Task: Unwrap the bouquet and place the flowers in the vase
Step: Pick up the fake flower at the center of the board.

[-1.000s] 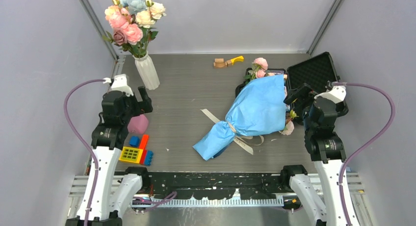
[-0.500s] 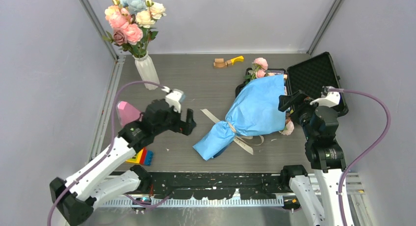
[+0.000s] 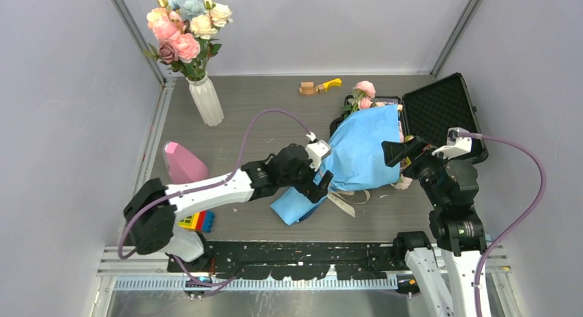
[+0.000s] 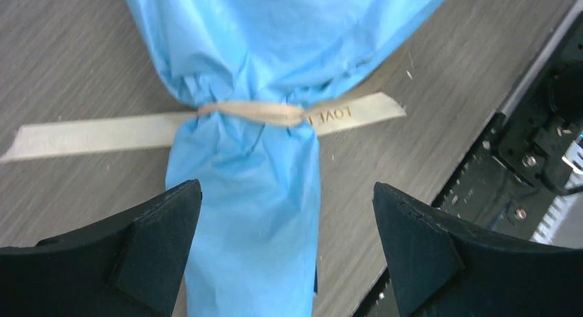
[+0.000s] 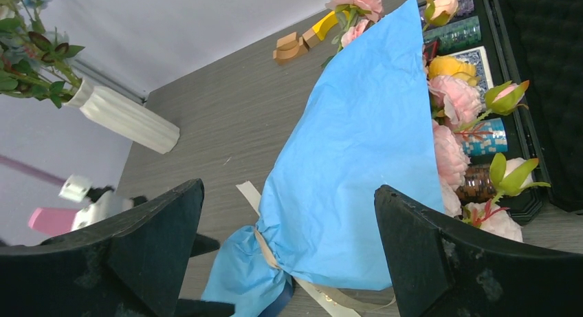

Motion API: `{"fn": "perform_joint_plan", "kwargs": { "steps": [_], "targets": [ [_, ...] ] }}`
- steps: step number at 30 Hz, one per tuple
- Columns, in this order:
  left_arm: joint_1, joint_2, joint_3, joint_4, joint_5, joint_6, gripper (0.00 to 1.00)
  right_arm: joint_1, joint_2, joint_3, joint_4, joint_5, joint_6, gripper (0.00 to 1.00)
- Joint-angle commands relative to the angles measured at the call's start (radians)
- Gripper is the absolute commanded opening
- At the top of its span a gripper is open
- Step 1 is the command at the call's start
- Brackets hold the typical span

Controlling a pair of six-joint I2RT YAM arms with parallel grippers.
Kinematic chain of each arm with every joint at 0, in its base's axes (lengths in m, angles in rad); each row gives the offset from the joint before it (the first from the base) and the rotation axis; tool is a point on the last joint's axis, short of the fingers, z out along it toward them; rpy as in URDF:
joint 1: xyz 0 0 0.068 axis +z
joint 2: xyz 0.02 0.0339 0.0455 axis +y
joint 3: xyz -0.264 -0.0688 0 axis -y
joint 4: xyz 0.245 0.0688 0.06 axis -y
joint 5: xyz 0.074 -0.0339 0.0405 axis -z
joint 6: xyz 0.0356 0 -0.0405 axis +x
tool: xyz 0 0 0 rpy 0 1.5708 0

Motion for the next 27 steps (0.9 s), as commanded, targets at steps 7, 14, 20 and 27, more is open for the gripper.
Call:
{"fn": "perform_joint_plan", "kwargs": {
  "steps": [7, 14, 20, 27],
  "targets": [
    [-0.003, 0.248, 0.195, 0.069, -0.010, 0.162, 0.98, -0.003, -0.058, 0.015, 0.002, -0.040, 0.005, 1.00],
    [0.004, 0.297, 0.225, 0.058, -0.009, 0.226, 0.98, -0.002, -0.060, 0.016, -0.008, -0.056, -0.004, 1.00],
    [0.040, 0.323, 0.201, 0.106, 0.082, 0.195, 0.98, -0.003, -0.058, 0.019, -0.014, -0.057, -0.016, 1.00],
    [0.039, 0.393, 0.264, 0.057, 0.082, 0.214, 0.98, -0.003, -0.055, 0.020, -0.015, -0.068, -0.023, 1.00]
  ]
}}
